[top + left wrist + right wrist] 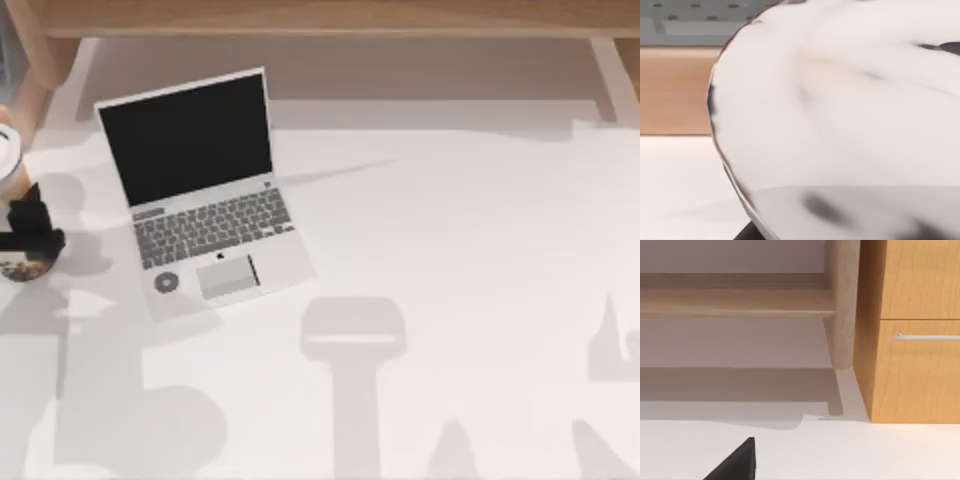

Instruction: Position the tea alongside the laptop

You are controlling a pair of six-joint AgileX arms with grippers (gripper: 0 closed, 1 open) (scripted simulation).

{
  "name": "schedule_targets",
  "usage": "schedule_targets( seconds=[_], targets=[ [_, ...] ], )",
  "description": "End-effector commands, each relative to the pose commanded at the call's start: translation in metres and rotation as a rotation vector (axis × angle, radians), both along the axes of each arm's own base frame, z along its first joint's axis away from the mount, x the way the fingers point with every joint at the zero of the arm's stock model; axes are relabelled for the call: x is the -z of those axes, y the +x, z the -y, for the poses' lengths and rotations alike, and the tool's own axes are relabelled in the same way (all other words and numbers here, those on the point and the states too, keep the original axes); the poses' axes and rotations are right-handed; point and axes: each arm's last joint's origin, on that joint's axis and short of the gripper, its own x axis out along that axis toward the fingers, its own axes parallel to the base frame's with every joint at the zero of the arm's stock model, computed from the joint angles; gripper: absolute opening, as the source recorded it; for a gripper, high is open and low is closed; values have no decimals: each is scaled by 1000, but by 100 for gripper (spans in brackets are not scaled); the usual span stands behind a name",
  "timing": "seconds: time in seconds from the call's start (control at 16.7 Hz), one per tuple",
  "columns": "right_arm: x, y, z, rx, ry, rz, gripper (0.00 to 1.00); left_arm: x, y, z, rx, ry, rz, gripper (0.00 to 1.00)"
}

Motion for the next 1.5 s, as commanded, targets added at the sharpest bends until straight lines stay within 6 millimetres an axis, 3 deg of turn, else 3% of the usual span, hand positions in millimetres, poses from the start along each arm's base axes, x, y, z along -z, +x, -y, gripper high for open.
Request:
schedule_targets(
  seconds=[0.72,0.84,1.2,1.5],
  targets=[
    [0,0,0,0,0,0,100,-8,-1,0,0,2,-6,0],
    [0,0,0,0,0,0,100,-23,6,5,-5,8,66,0],
    [0,0,0,0,0,0,100,-101,40,63,-113,-63,381,0],
    [0,0,0,0,0,0,100,-139,41,128,-269,-198,475,0]
  ],
)
